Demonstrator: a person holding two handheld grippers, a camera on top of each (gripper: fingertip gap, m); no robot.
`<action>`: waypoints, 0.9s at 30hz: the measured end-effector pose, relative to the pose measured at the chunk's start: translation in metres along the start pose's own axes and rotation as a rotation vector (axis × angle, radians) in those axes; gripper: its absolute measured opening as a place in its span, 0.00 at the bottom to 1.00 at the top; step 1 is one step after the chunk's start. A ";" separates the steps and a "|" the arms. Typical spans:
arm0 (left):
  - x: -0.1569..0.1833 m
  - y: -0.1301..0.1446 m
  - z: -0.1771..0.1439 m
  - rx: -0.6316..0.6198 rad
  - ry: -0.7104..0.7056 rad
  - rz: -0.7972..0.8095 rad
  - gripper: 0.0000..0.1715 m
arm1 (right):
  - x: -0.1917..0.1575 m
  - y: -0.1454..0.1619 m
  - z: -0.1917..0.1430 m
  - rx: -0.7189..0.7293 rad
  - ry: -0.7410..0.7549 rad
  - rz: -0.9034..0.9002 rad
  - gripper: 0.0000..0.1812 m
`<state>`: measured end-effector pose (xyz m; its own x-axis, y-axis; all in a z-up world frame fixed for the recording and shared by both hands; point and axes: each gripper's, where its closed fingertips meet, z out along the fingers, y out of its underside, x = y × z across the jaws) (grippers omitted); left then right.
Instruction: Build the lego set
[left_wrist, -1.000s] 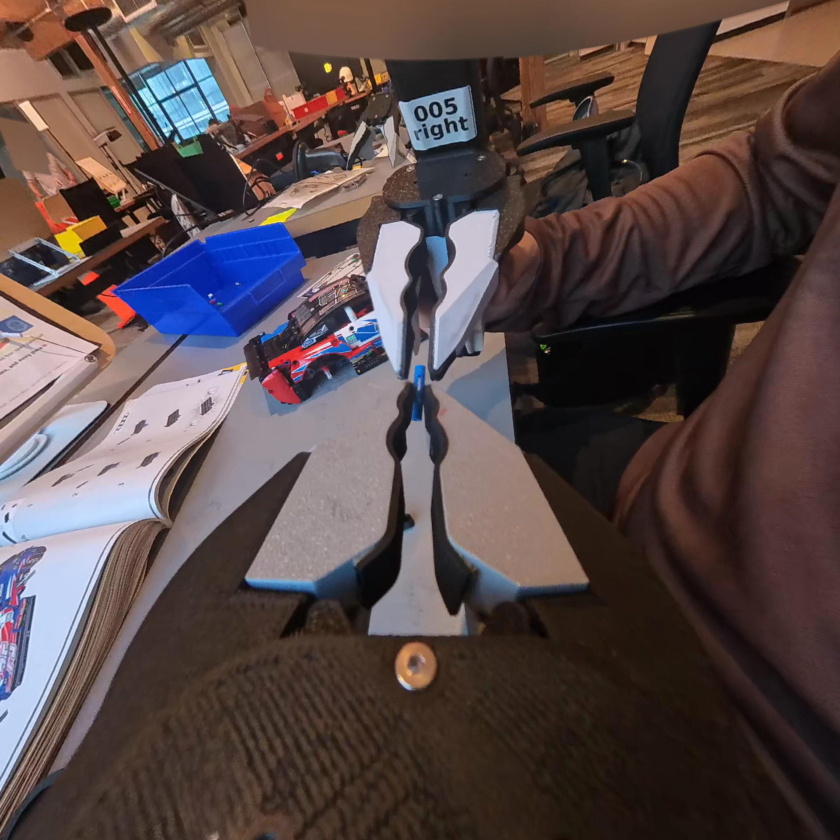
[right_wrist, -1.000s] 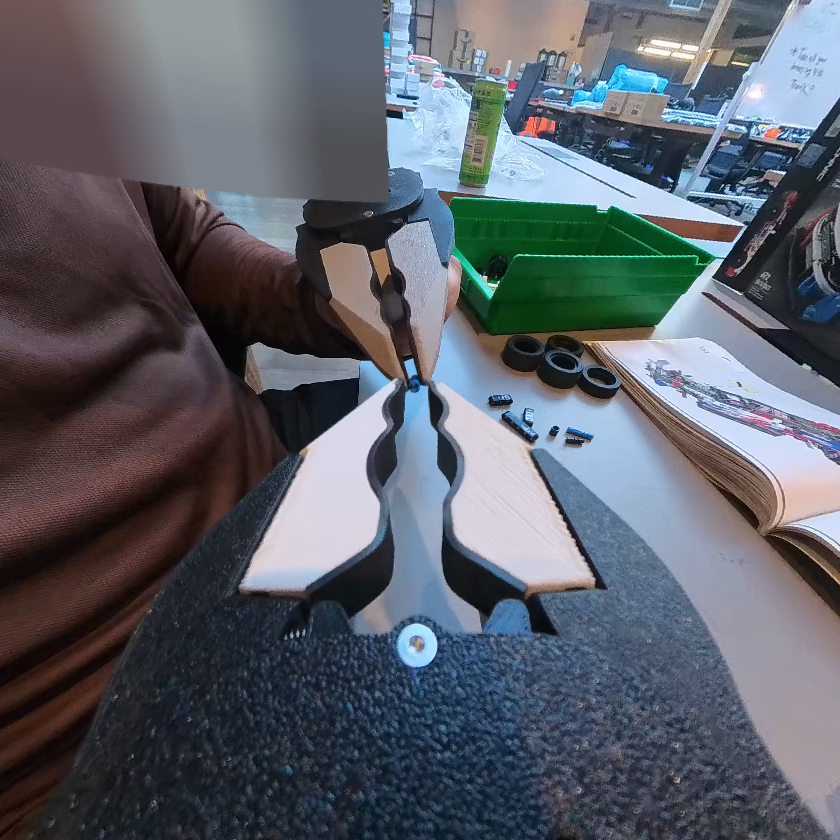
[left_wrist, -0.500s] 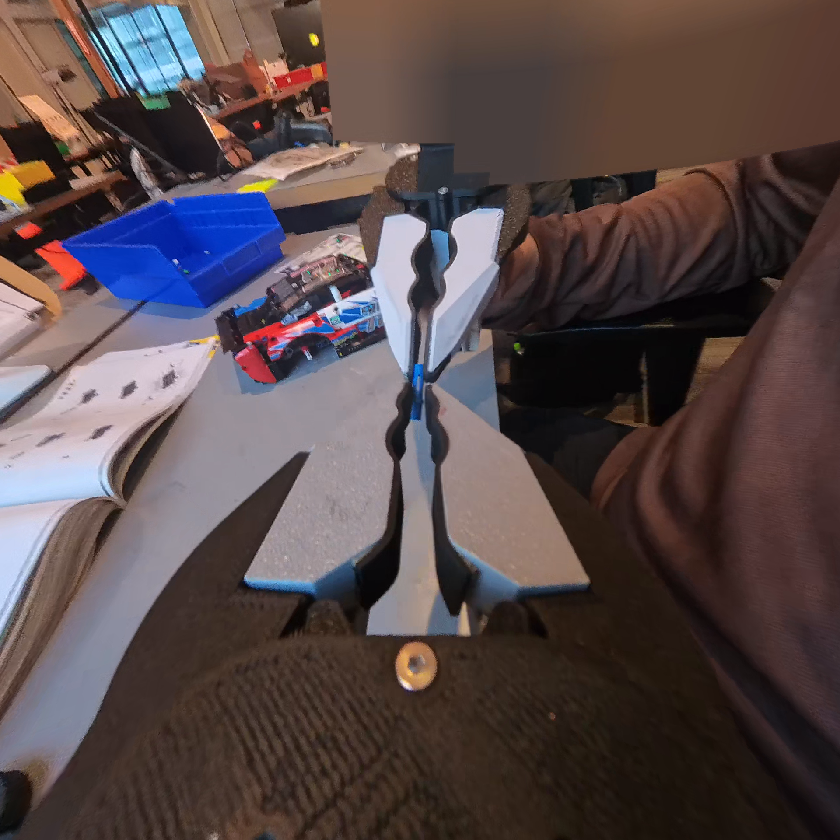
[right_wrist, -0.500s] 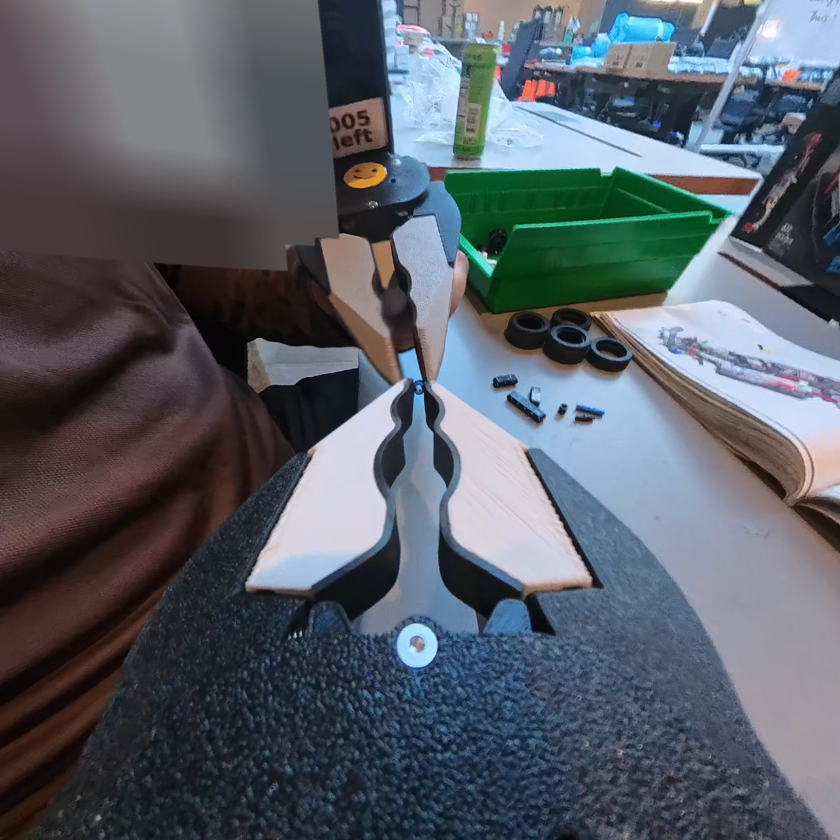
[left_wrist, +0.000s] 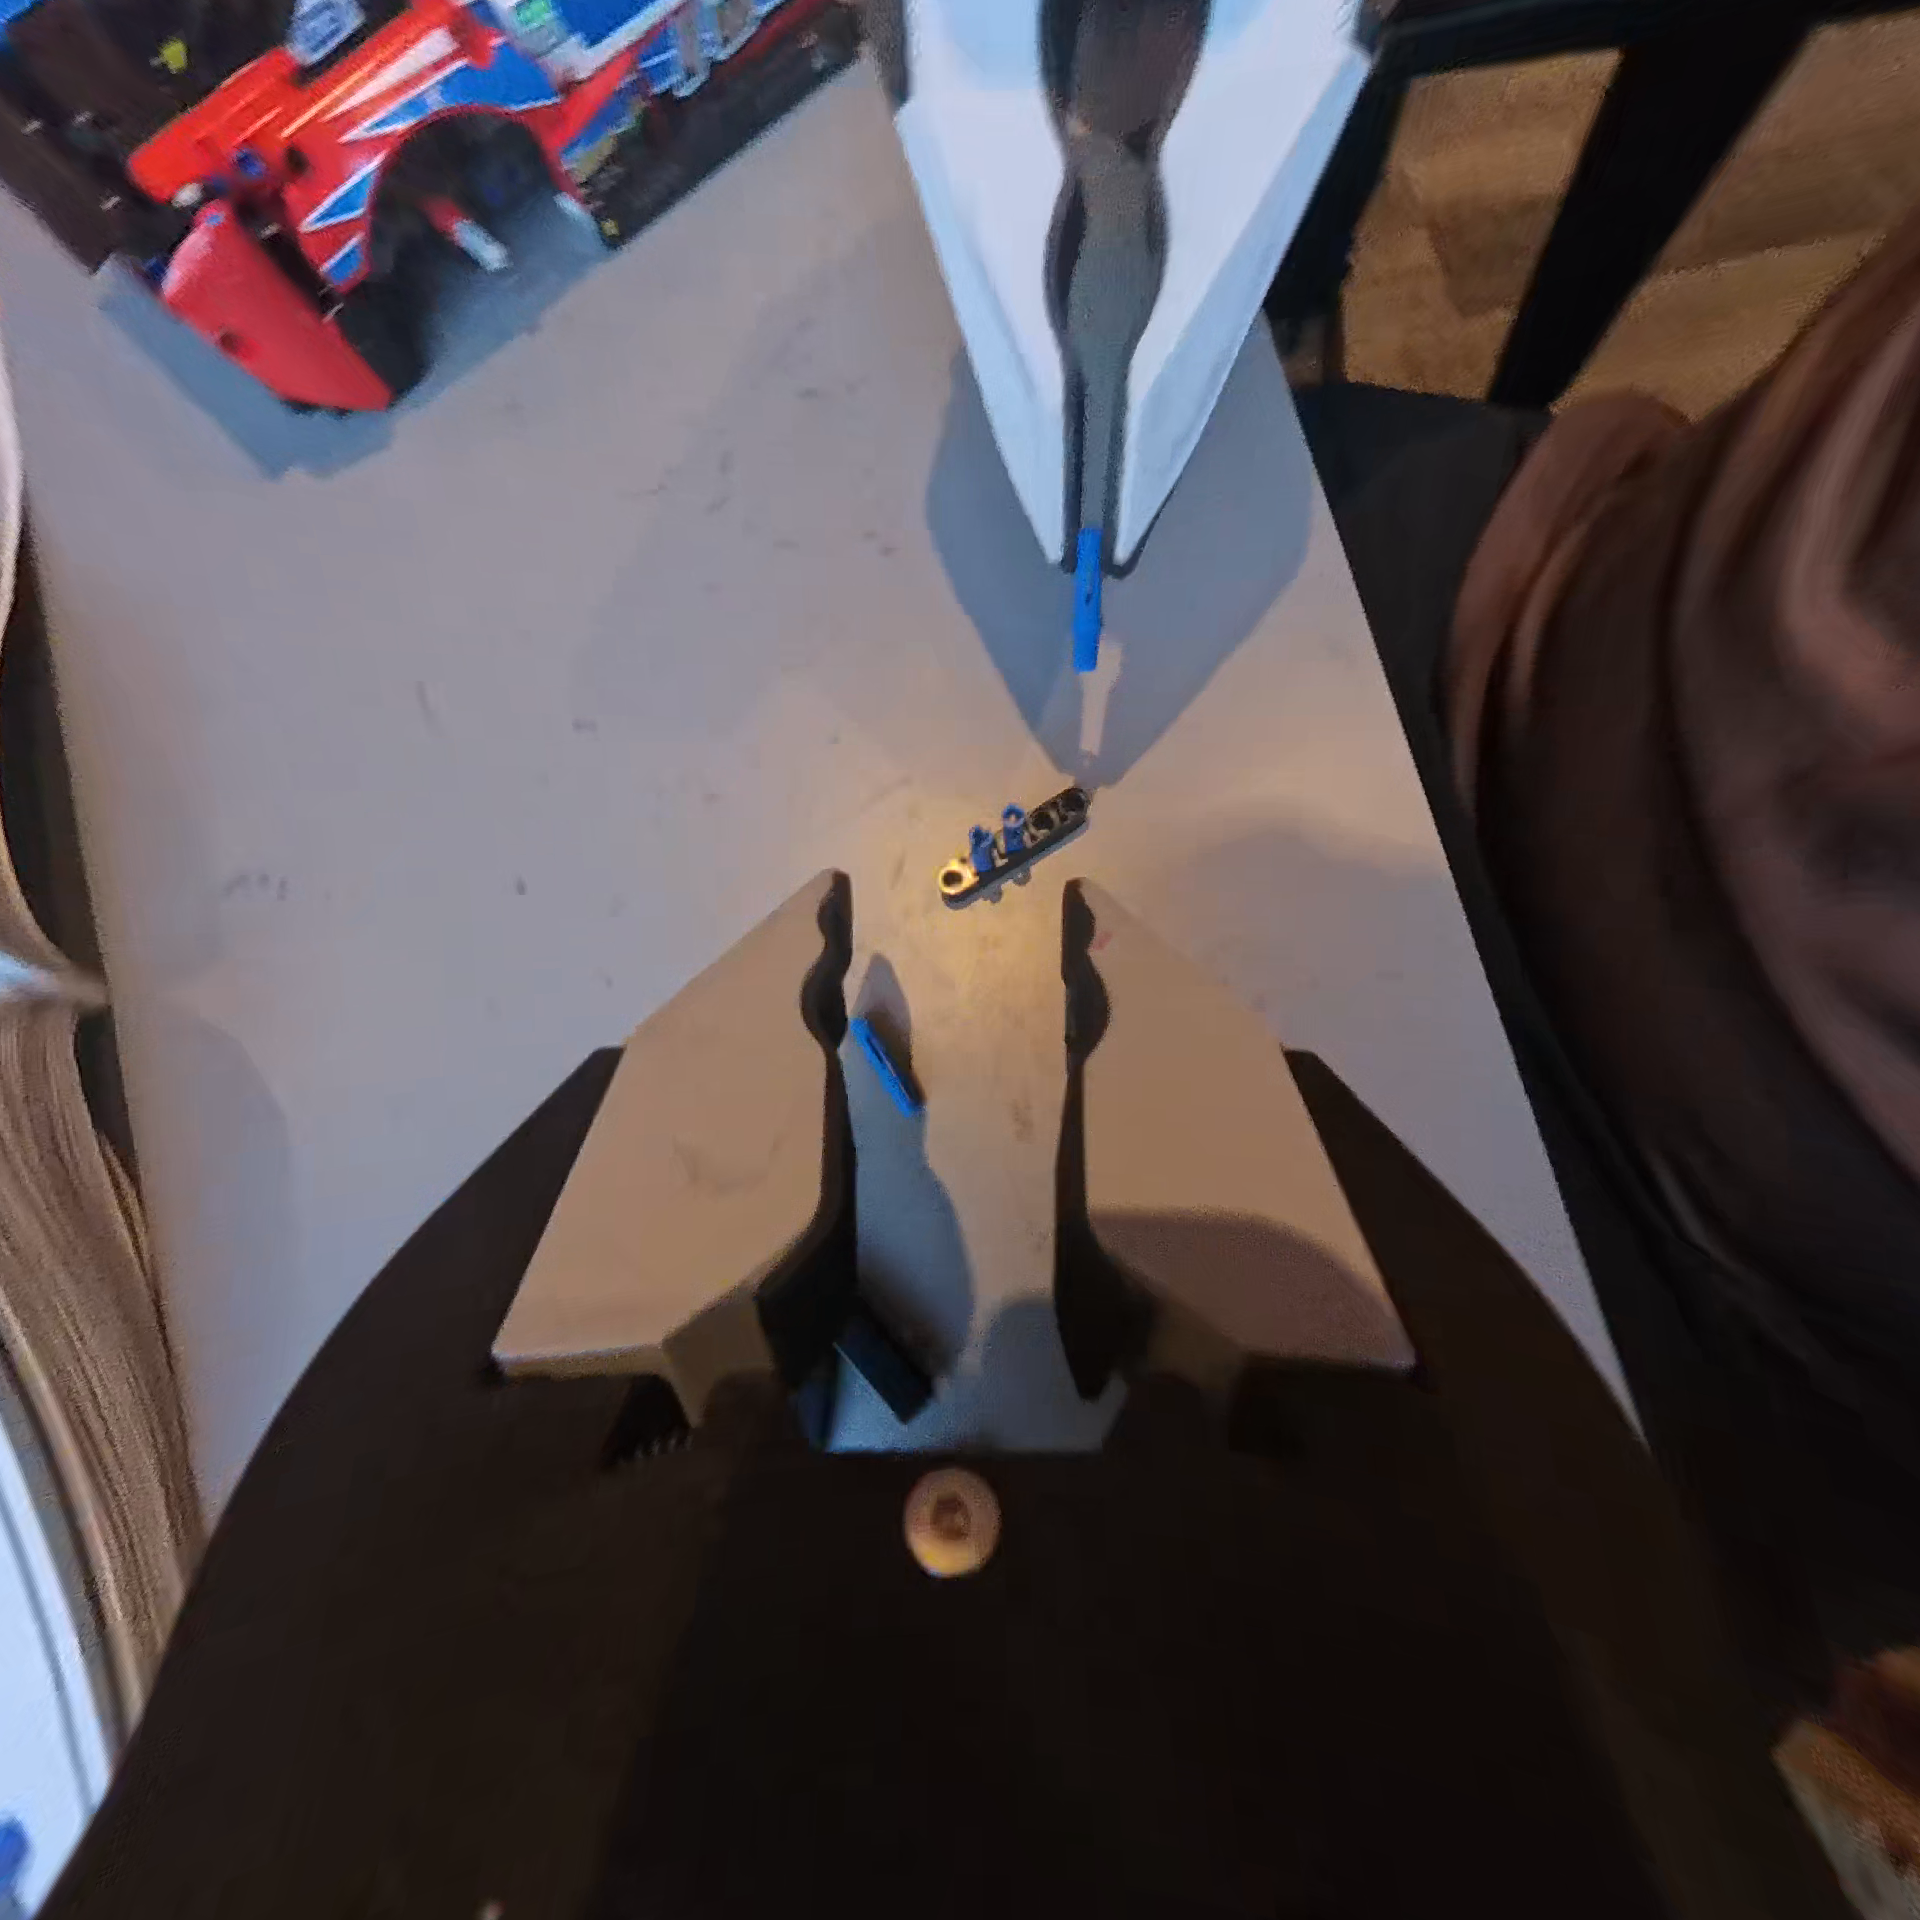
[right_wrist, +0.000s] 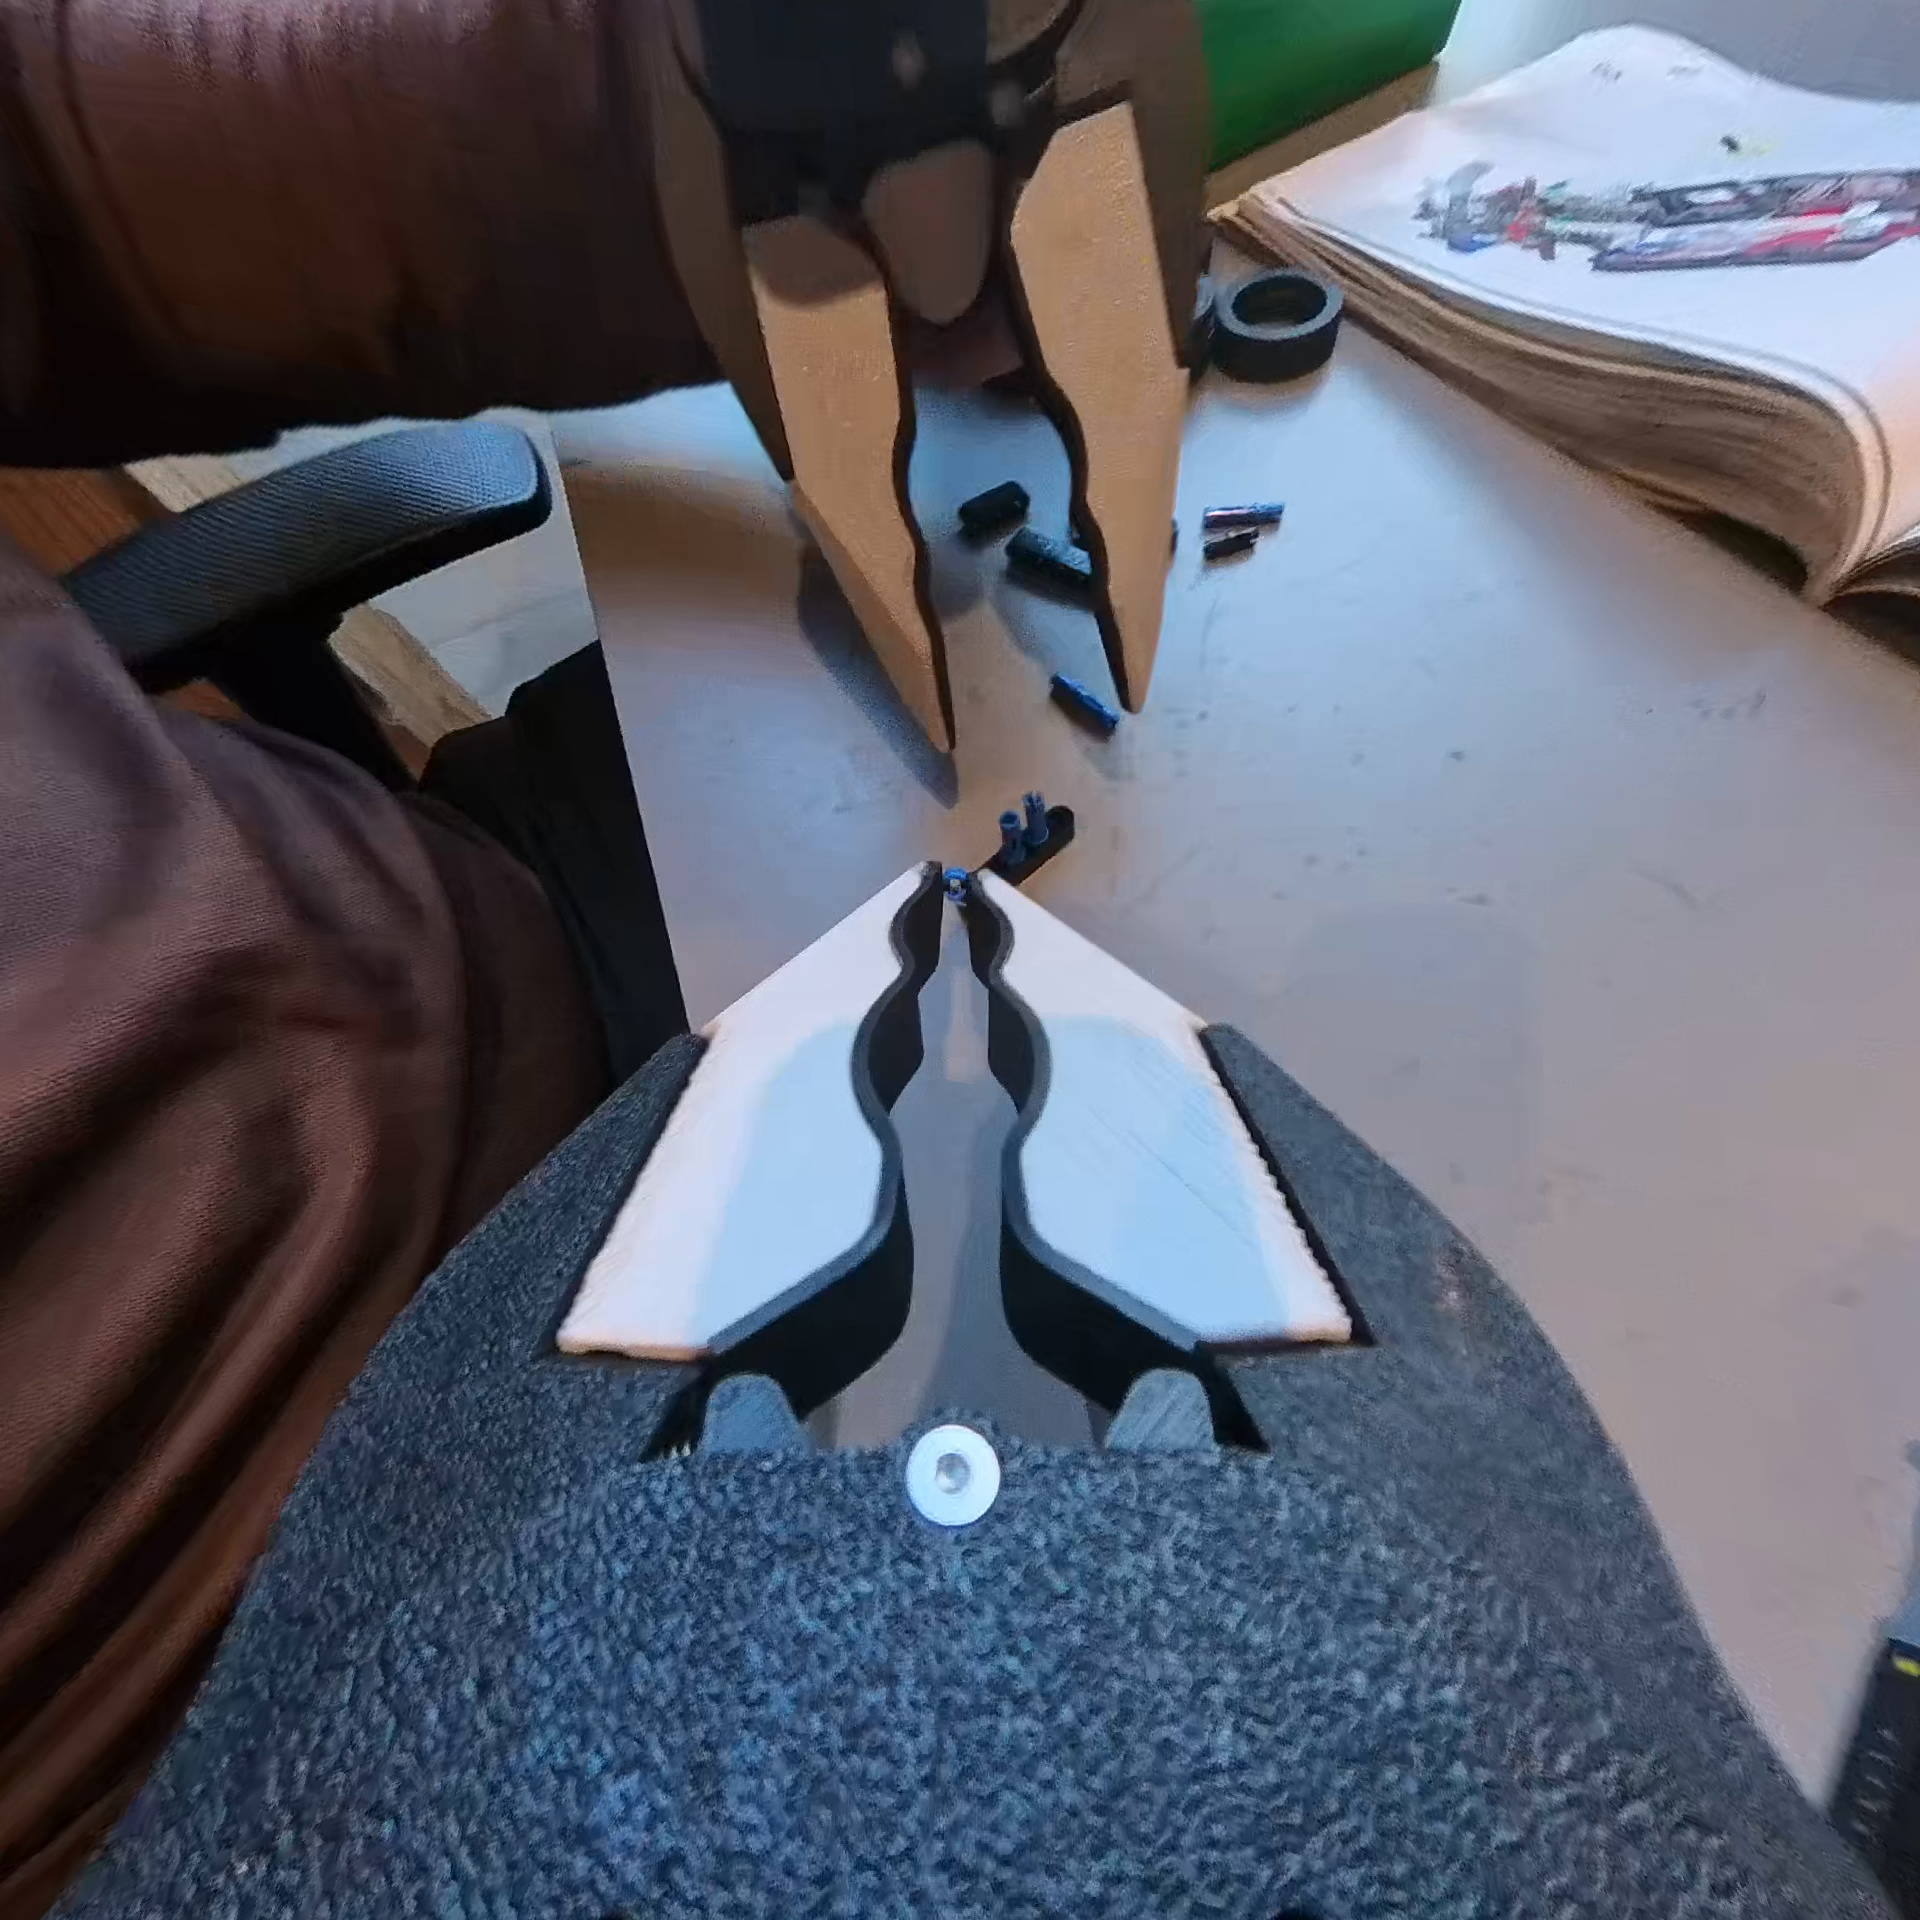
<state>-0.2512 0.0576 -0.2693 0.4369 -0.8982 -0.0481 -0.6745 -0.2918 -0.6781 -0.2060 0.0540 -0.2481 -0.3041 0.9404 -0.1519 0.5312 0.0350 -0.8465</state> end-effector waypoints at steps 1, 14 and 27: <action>0.001 -0.003 0.003 -0.011 0.037 0.030 0.21 | -0.001 0.002 0.001 -0.002 -0.008 0.010 0.02; 0.017 0.009 0.034 -0.106 0.122 0.028 0.07 | 0.006 0.014 0.011 -0.049 0.014 0.018 0.02; 0.045 0.019 0.014 -0.050 0.007 -0.253 0.16 | -0.012 0.019 0.018 -0.108 -0.034 -0.014 0.02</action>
<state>-0.2363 0.0164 -0.2944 0.5912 -0.7970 0.1236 -0.5732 -0.5229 -0.6309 -0.2067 0.0377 -0.2710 -0.3379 0.9276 -0.1592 0.6080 0.0860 -0.7892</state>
